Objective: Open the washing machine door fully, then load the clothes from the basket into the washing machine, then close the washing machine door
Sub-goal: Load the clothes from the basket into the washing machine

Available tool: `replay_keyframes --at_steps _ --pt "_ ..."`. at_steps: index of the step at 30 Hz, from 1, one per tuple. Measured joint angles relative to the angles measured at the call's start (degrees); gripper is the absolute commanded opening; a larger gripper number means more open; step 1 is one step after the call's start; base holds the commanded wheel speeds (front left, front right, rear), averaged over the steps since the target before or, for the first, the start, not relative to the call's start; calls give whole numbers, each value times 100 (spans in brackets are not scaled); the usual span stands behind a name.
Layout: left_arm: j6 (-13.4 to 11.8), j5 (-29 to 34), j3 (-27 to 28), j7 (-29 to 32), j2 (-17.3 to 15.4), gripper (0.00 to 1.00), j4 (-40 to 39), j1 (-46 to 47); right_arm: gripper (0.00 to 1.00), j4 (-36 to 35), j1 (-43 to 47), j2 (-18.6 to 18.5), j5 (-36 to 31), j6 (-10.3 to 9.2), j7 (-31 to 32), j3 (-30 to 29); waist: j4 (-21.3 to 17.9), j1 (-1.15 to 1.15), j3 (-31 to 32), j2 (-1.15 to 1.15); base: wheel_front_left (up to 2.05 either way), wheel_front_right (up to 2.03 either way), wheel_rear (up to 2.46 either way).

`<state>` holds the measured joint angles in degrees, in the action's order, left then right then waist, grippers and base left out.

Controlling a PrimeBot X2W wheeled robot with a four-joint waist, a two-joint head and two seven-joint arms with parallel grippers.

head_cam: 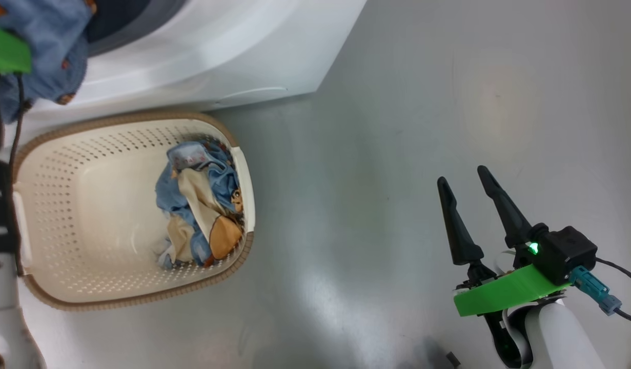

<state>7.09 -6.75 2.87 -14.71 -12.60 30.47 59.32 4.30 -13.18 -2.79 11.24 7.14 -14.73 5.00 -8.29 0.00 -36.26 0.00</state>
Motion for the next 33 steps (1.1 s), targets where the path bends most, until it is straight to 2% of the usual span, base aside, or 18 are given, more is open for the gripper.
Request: replay_keyframes --at_steps 12,19,33 --pt "1 51 -368 0 -38 0 804 1105 100 11 -110 -1 276 0 0 222 -196 0 -487 0 0 0 0" --pt "23 214 -539 0 -286 0 1192 1616 100 10 -110 -1 355 0 0 378 -324 0 -726 0 0 0 0" --pt "-308 413 -393 -1 -456 0 -861 1792 100 -8 -119 -1 502 0 0 508 -417 0 -1041 0 0 0 0"
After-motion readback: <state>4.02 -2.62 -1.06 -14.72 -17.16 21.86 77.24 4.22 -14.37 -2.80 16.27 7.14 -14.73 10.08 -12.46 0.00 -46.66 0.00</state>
